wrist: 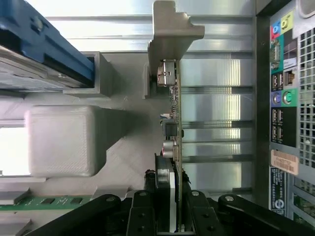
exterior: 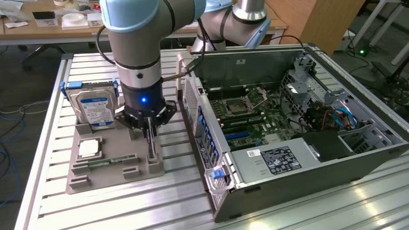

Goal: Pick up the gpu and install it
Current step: 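Pick up the gpu and move the gpu toward the slot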

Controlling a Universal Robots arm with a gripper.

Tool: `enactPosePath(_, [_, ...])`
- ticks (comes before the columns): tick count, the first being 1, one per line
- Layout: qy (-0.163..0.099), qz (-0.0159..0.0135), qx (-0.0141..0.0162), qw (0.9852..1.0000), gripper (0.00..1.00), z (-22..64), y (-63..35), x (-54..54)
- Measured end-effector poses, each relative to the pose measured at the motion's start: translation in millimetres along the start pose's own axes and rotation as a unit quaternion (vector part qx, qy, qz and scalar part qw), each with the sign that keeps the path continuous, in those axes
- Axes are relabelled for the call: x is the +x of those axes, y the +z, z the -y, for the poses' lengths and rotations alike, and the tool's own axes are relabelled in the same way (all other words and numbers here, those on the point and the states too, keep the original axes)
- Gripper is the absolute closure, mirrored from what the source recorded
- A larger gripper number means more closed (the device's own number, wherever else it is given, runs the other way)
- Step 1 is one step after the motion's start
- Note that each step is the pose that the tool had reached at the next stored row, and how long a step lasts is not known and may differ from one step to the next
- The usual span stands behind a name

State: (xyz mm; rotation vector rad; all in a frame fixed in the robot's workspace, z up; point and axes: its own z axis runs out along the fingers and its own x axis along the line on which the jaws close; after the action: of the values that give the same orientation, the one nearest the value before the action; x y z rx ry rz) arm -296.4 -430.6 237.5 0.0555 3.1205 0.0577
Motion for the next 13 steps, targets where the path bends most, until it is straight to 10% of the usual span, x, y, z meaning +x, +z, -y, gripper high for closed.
enactPosePath(13, [0.000, 0.0000, -0.0003, 1.0000, 0.72, -2.2, -59.0, -1.1])
